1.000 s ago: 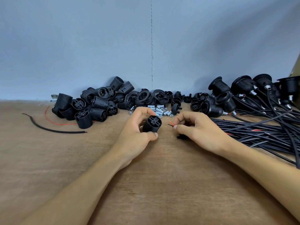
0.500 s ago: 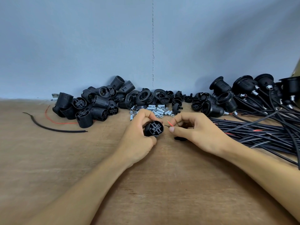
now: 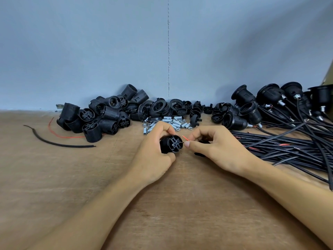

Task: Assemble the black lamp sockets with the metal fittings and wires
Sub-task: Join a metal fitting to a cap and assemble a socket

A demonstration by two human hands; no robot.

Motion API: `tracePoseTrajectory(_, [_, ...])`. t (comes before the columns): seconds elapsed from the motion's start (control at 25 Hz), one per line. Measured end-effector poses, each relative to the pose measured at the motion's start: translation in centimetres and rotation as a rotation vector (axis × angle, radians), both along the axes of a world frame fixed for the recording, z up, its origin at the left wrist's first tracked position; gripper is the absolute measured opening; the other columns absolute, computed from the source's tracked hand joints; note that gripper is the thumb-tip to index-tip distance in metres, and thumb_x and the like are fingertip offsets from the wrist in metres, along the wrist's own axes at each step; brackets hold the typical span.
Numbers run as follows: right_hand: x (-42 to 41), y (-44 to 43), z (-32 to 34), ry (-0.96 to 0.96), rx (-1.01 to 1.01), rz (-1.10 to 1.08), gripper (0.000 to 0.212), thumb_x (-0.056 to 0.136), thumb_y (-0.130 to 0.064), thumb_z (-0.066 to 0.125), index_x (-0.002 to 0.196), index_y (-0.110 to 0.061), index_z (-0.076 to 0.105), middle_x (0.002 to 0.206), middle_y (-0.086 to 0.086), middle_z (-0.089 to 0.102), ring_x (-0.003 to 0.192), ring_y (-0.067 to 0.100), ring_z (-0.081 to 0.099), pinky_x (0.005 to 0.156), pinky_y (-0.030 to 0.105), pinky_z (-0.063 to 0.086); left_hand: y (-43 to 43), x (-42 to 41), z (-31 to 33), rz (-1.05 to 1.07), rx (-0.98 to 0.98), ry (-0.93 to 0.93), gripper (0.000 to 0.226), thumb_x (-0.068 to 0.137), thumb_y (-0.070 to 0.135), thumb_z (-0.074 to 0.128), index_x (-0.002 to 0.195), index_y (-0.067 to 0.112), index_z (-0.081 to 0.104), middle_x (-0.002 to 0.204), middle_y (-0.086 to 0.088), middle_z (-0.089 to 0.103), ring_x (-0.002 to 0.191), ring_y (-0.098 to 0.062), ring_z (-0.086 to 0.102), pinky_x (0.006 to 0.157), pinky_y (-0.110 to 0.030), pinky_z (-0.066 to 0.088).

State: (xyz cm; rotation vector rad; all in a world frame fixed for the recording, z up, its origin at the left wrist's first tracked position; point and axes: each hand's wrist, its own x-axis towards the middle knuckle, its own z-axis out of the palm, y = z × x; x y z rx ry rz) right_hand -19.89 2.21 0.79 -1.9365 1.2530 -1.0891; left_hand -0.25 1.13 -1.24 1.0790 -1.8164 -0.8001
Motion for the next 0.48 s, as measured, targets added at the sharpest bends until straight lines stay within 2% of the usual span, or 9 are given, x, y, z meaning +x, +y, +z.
tracePoseTrajectory(0.2, [0.15, 0.03, -0.05, 0.02, -0.023, -0.05, 0.007, 0.086, -0.023, 0.076, 0.079, -0.024, 0.075, 0.066, -0.012, 0.066, 0.061, -0.002, 0.055, 0.062, 0.01, 0.042, 0.05, -0.08, -0.07, 0.001, -0.015, 0.006, 0.058, 0.071, -0.014, 0.058, 0.097, 0.038, 0.05, 0.101, 0.013, 0.073, 0.09, -0.011, 0.066, 0.079, -0.03, 0.052])
tracePoseTrajectory(0.48, [0.3, 0.23, -0.03, 0.079, -0.079, -0.119, 0.006, 0.084, -0.024, 0.075, 0.079, -0.027, 0.075, 0.07, -0.01, 0.069, 0.064, -0.001, 0.059, 0.064, 0.009, 0.043, -0.05, -0.12, -0.29, 0.018, -0.049, 0.005, 0.058, 0.069, -0.012, 0.061, 0.098, 0.038, 0.053, 0.097, 0.016, 0.069, 0.087, -0.008, 0.063, 0.071, -0.023, 0.048])
